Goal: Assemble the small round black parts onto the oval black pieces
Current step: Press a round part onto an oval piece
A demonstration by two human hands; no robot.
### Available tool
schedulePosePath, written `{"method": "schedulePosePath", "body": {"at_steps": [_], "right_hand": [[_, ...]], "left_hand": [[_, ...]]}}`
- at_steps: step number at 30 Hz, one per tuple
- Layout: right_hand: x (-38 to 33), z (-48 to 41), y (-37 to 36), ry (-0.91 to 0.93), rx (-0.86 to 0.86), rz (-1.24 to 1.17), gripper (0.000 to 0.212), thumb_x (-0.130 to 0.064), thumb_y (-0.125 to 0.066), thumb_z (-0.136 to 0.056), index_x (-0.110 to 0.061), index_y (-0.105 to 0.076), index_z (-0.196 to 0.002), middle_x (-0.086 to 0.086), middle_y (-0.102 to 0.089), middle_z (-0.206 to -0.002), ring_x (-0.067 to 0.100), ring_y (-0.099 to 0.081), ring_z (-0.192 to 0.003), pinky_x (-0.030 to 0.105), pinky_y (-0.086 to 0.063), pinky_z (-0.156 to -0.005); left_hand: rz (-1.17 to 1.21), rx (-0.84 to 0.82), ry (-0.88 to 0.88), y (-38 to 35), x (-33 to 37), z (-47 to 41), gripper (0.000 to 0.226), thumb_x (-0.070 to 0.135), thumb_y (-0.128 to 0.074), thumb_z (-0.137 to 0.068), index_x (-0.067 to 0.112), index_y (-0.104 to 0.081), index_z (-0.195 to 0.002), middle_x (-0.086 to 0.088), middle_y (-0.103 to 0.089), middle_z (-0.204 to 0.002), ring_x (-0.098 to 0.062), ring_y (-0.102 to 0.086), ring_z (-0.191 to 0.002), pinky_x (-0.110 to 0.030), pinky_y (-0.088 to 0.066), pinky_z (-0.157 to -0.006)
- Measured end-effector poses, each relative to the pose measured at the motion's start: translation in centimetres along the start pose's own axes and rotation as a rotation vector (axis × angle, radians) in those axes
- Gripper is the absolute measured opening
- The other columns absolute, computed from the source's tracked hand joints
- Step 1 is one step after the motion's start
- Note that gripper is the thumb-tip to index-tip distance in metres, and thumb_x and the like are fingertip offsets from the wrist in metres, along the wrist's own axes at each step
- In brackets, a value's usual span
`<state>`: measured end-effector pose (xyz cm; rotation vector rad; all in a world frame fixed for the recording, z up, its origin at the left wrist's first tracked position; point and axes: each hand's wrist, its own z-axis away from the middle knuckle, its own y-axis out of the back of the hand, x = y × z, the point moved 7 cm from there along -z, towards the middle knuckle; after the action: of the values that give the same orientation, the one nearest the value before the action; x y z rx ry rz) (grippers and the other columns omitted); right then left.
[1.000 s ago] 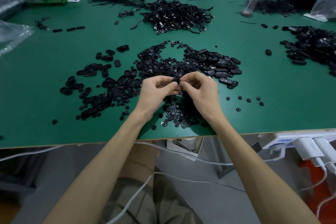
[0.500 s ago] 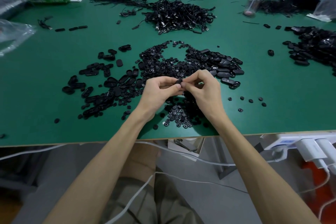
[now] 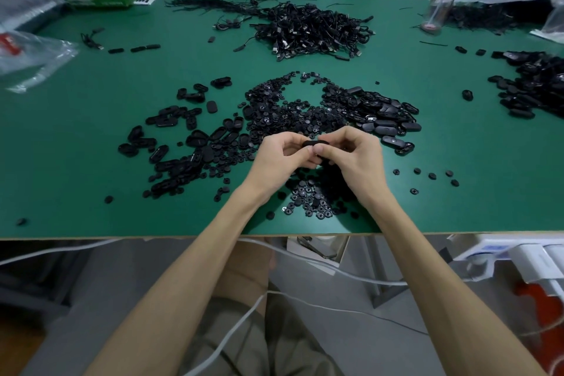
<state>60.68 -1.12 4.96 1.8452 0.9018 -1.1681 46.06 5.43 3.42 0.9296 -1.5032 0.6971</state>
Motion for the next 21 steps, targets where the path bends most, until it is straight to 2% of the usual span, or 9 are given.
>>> {"method": "schedulePosePath", "body": {"at_steps": [5,10,16,21], "right_hand": [[0.1,-0.1,-0.2,0.007,-0.03,-0.004,0.011,-0.011,-0.083,-0.085,-0.012,-0.078,-0.095,-0.001,-0.076,-0.083,0.01,-0.069,-0.076,0.03,-0.057,-0.075],[0.0,-0.1,-0.3,0.036,-0.026,0.031,0.013,-0.012,-0.079,-0.09,-0.009,-0.079,-0.102,0.001,-0.077,-0.089,0.011,-0.07,-0.081,0.031,-0.057,-0.079],[-0.5,0.0,-0.6,0.066,-0.029,0.06,0.011,-0.012,-0.077,-0.091,-0.011,-0.08,-0.102,0.0,-0.078,-0.091,0.01,-0.071,-0.084,0.023,-0.053,-0.077],[-1.0,0.3,-0.7,0.1,-0.045,0.104,0.013,-0.012,-0.077,-0.091,-0.013,-0.08,-0.103,0.001,-0.077,-0.096,0.016,-0.073,-0.089,0.037,-0.059,-0.083]], "left_hand": [[-0.035,0.014,-0.016,0.0,0.2,0.0,0.019,-0.003,-0.061,-0.1,-0.015,-0.062,-0.114,-0.03,-0.071,-0.097,-0.024,-0.074,-0.08,-0.034,-0.063,-0.078],[-0.075,0.027,-0.017,0.1,0.1,0.0,0.017,0.0,-0.06,-0.102,-0.012,-0.063,-0.113,-0.019,-0.073,-0.087,-0.022,-0.075,-0.073,-0.035,-0.064,-0.077],[-0.102,0.061,-0.02,0.2,0.4,0.3,0.005,0.0,-0.061,-0.1,-0.001,-0.064,-0.104,-0.011,-0.074,-0.078,-0.028,-0.076,-0.07,-0.043,-0.065,-0.074],[-0.156,0.069,-0.044,0.1,0.9,0.5,0.004,-0.001,-0.063,-0.097,0.0,-0.064,-0.101,-0.012,-0.074,-0.078,-0.03,-0.076,-0.068,-0.048,-0.065,-0.073]]}}
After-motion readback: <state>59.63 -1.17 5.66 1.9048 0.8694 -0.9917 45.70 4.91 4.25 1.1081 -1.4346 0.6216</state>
